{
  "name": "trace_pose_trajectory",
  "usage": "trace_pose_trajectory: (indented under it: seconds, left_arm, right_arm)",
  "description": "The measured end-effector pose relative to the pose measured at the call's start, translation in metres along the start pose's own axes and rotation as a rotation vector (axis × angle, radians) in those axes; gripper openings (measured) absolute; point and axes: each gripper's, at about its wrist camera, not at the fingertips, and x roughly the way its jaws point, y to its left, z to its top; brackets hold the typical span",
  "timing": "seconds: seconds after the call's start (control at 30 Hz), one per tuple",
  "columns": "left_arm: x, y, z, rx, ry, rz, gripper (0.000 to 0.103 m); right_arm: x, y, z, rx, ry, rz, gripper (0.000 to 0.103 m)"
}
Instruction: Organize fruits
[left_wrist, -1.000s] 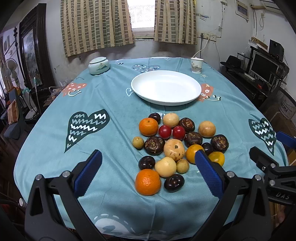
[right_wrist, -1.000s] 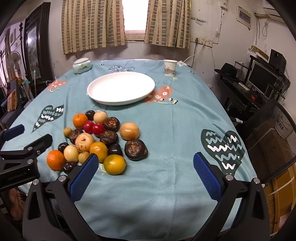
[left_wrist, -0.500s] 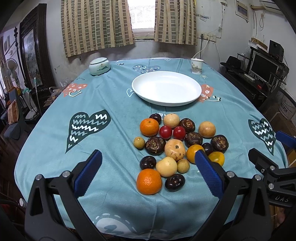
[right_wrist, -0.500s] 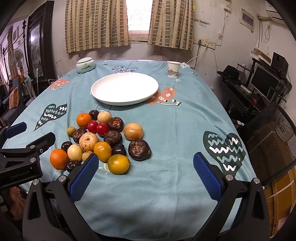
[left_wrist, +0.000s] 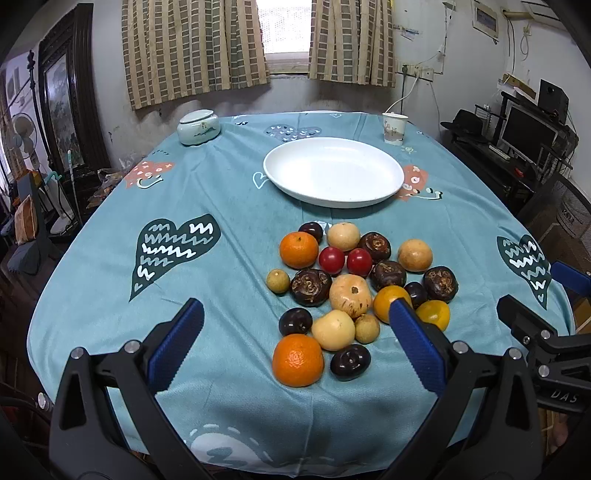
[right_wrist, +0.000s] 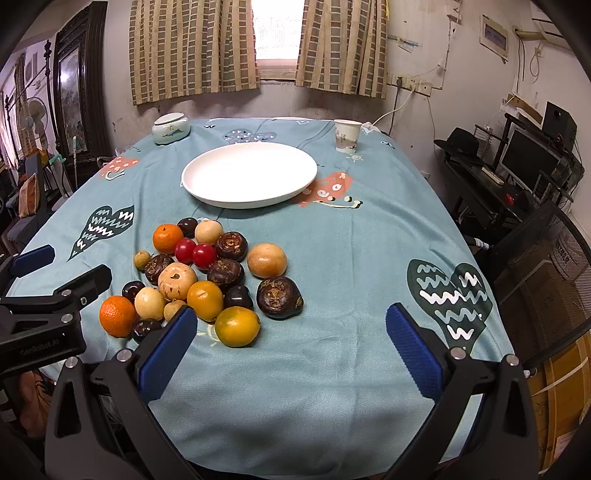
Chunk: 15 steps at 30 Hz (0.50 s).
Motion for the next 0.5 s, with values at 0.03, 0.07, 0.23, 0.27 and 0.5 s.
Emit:
trace_pose_trajectory:
  seconds: [0.03, 0.07, 0.23, 0.27, 0.5]
  left_arm:
    - [0.001, -0.0002, 0.0007, 0.0, 0.001, 0.0, 0.101]
    - [0.0012, -0.0005, 0.0008, 0.001, 0.0, 0.0, 0.101]
    - [0.0009, -0.0001, 0.001, 0.001, -0.007, 0.0, 0.101]
    - [0.0006, -0.0001, 0.0009, 0.002, -0.01, 0.001, 0.101]
    - [-0.0005, -0.0009, 0.0007, 0.004, -0.013, 0.002, 0.101]
  right_arm:
    - [0.0, 0.0002, 0.0, 0.0, 0.0, 0.0, 0.102]
    - [0.0004, -0.0003, 0.0001, 0.0, 0.001, 0.001, 0.102]
    - [0.0008, -0.0006, -0.0003, 0.001, 0.001, 0.002, 0.102]
    - [0.0008, -0.0004, -0.0004, 0.002, 0.001, 0.005, 0.102]
    - [0.0016, -0.0004, -0.0011, 0.004, 0.004, 0.01, 0.102]
